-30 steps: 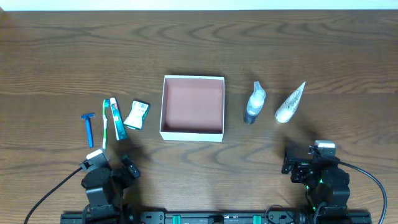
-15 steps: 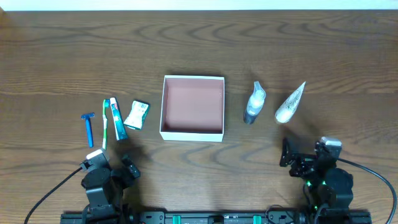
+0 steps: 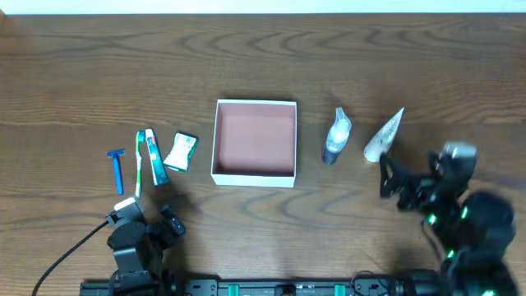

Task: Pack container
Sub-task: 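Move the right gripper to the clear hand-wash bottle and grasp it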

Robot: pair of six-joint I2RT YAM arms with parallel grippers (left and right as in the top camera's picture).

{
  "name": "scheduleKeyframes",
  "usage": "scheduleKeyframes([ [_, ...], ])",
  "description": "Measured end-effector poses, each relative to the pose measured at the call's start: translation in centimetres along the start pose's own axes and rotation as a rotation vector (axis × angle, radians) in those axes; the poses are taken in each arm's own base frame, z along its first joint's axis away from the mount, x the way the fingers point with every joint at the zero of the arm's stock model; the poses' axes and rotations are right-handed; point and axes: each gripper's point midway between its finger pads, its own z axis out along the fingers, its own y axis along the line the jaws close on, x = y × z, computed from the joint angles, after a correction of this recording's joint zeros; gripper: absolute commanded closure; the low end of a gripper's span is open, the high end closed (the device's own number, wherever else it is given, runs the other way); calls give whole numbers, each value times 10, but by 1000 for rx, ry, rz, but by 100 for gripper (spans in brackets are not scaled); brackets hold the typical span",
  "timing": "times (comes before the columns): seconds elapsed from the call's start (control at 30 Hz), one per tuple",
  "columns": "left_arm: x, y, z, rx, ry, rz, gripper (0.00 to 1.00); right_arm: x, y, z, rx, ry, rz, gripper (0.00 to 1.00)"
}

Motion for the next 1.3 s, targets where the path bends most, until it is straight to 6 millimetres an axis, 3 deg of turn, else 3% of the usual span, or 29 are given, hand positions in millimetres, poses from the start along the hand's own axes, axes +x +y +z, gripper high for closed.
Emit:
scheduleKeyframes([
  [0.17, 0, 0, 0, 2, -1, 0, 2, -46, 14, 14, 31, 227, 10, 1],
  [0.27, 0, 0, 0, 2, -1, 0, 2, -78, 38, 22, -50, 319, 6, 1],
  [0.4, 0, 0, 0, 2, 0, 0, 2, -123, 71, 27, -177, 301, -56, 1],
  [0.53, 0, 0, 0, 2, -1, 0, 2, -136, 99, 34, -239, 324, -119, 1],
  [0.63, 0, 0, 0, 2, -1, 0, 2, -117, 112, 53, -207, 419, -155, 1],
  [0.7, 0, 0, 0, 2, -1, 0, 2, -97, 111, 70, -145, 497, -162, 1],
  [0.83, 0, 0, 0, 2, -1, 0, 2, -48, 91, 107, 44, 685, -126, 1],
  [0.93, 0, 0, 0, 2, -1, 0, 2, -19, 72, 124, 163, 799, -85, 2],
  [1.07, 0, 0, 0, 2, -1, 0, 2, 0, 60, 136, 243, 862, -65, 5],
  [1.3, 0, 0, 0, 2, -1, 0, 2, 30, 61, 150, 316, 943, -97, 4],
])
